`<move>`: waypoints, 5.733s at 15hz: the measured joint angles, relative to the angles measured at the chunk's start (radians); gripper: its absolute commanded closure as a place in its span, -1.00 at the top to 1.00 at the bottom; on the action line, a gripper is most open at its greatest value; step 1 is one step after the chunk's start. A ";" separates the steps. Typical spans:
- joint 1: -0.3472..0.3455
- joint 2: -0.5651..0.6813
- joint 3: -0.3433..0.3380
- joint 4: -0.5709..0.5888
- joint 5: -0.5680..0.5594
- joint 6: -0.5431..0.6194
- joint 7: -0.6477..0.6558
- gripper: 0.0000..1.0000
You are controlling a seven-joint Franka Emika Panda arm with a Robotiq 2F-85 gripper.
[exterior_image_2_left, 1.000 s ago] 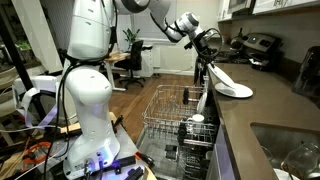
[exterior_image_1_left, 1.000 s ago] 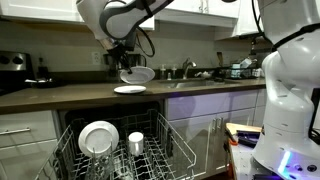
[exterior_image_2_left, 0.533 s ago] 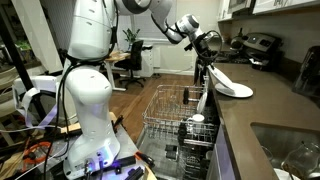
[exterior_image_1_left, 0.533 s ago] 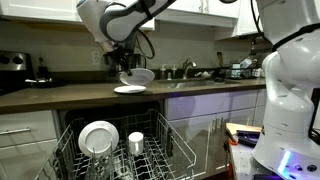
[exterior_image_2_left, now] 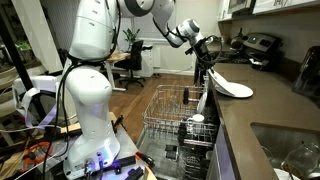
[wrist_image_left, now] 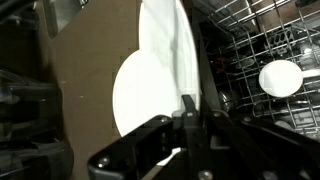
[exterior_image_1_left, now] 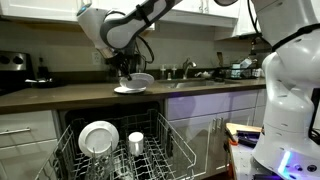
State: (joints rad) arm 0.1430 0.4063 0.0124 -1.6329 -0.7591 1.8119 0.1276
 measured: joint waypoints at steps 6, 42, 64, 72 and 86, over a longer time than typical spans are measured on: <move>0.000 0.027 -0.016 0.004 -0.056 0.016 0.000 -0.90; -0.008 0.131 -0.038 0.056 -0.203 0.105 0.060 -0.68; -0.016 0.193 -0.057 0.093 -0.279 0.196 0.060 -0.57; -0.016 0.205 -0.057 0.098 -0.279 0.200 0.060 0.03; -0.022 0.176 -0.007 0.100 -0.189 0.317 0.002 0.48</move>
State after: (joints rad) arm 0.1207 0.5827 0.0057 -1.5329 -0.9485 2.1290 0.1293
